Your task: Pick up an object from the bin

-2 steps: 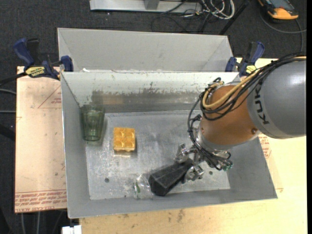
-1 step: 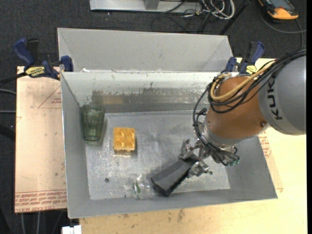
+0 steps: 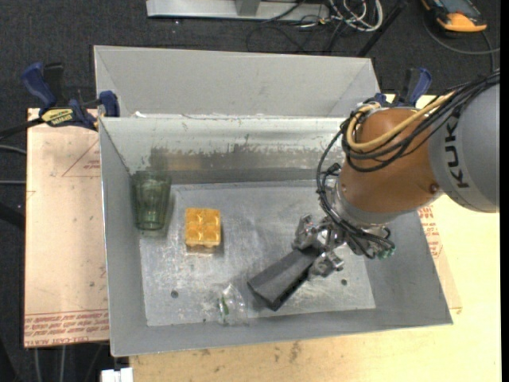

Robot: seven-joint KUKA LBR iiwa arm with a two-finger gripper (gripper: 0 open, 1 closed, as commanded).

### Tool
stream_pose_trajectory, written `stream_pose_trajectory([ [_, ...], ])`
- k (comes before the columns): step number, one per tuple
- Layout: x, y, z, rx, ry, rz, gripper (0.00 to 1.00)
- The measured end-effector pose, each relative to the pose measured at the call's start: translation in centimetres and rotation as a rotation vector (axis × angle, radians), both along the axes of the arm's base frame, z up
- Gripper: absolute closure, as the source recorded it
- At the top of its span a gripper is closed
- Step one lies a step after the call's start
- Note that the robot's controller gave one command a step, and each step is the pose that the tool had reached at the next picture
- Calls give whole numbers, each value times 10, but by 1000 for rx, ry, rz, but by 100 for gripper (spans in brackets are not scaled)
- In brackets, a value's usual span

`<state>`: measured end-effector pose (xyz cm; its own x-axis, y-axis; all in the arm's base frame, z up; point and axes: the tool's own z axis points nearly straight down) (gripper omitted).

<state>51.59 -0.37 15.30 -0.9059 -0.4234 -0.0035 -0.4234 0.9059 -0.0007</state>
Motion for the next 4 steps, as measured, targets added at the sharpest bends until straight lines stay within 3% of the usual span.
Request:
stream_pose_trajectory([
  [1, -8, -3, -21, 0, 6, -8, 100],
  [2, 0, 0, -7, 0, 6, 1, 100],
  [3, -12, -7, 14, 0, 6, -3, 100],
  [4, 3, 17, 91, 0, 6, -15, 100],
])
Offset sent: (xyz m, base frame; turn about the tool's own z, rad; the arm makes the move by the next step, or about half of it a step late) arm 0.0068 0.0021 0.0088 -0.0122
